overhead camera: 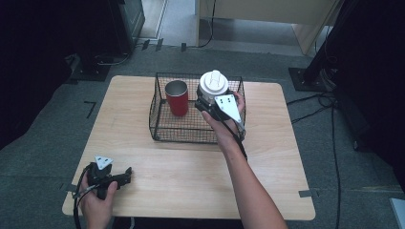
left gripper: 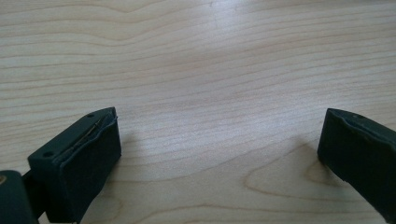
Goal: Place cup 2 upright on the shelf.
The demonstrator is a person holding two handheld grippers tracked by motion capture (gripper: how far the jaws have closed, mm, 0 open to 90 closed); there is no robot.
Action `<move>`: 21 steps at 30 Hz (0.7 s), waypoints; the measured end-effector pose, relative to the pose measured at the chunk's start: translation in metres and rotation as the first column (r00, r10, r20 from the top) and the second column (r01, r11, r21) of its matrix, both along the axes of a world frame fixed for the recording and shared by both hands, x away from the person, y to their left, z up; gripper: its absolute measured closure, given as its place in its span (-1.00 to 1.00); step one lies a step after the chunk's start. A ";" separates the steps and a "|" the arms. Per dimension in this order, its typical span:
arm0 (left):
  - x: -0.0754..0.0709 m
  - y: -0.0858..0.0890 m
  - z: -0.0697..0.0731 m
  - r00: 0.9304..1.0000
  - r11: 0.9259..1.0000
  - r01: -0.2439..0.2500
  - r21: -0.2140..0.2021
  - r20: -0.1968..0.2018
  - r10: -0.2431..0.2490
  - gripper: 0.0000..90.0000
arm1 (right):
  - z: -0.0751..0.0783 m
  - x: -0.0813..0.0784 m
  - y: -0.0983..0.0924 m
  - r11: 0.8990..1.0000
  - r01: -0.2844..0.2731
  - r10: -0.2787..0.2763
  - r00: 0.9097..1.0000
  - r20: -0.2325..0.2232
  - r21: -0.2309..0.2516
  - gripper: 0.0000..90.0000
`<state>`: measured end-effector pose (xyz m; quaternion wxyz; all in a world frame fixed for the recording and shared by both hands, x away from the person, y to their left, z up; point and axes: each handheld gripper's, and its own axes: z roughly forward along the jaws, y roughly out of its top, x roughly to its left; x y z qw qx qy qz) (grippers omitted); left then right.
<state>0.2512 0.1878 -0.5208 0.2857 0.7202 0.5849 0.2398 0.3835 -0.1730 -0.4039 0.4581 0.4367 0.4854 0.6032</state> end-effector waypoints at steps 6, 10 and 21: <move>0.000 0.000 0.000 1.000 1.000 0.000 0.001 0.000 0.000 -1.00 | -0.012 0.016 -0.003 1.000 0.028 -0.028 0.998 -0.048 0.010 -0.65; 0.000 0.000 0.000 1.000 1.000 0.000 0.001 0.000 0.000 -1.00 | -0.019 0.027 -0.005 0.999 0.046 -0.045 0.996 -0.083 0.008 -0.65; 0.000 0.000 0.000 1.000 1.000 0.000 0.000 0.001 0.000 -1.00 | -0.034 0.048 -0.003 0.997 0.067 -0.070 0.986 -0.153 -0.028 -0.65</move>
